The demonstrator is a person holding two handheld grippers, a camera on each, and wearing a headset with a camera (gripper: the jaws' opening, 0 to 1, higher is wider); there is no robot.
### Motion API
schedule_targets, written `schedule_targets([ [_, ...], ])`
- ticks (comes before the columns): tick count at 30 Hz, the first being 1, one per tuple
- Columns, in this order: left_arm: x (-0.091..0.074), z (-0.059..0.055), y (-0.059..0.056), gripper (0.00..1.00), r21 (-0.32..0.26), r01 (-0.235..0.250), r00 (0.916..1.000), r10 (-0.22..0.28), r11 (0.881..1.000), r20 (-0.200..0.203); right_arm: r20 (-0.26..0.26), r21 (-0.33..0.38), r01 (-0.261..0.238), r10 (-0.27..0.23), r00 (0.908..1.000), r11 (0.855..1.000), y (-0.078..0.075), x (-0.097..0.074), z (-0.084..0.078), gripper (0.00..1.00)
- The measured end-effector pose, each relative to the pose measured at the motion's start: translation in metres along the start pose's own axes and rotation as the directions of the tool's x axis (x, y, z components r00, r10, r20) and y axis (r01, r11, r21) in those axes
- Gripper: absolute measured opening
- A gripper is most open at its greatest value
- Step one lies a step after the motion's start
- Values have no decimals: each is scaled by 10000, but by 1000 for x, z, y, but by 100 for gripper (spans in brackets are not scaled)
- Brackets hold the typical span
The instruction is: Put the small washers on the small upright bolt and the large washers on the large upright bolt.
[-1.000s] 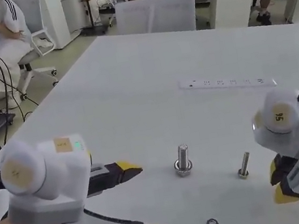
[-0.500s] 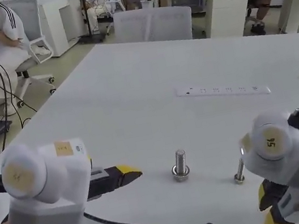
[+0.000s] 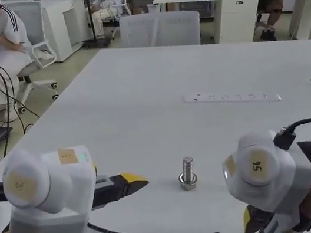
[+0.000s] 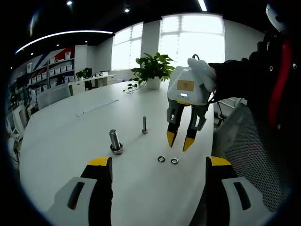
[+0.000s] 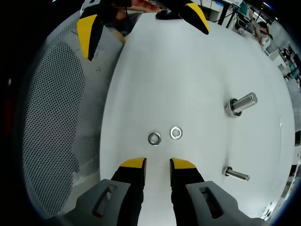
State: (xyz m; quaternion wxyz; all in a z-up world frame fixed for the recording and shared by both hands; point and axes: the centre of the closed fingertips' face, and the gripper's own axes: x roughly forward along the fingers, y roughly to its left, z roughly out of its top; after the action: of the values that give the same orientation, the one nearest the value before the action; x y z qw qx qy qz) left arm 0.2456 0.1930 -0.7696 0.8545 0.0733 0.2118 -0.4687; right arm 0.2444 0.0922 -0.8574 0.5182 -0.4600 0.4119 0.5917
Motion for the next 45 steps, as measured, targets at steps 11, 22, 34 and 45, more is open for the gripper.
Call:
schedule_targets([
  [11,-1,-3,-2,81,-64,-22,10000,22,10000,56,27,-353,-295,296,9996,9989,7,15,17,21],
  [22,-1,-3,-3,81,-145,-12,9999,14,9999,151,-56,-494,-310,307,9995,9983,7,21,20,20],
  [34,-1,-2,-4,80,-160,-8,9998,11,9999,181,-245,-804,-60,40,9997,9967,5,23,19,17],
  [45,-1,-2,-4,80,-137,0,9998,2,9999,194,-405,-949,132,-171,9990,9954,5,24,20,17],
])
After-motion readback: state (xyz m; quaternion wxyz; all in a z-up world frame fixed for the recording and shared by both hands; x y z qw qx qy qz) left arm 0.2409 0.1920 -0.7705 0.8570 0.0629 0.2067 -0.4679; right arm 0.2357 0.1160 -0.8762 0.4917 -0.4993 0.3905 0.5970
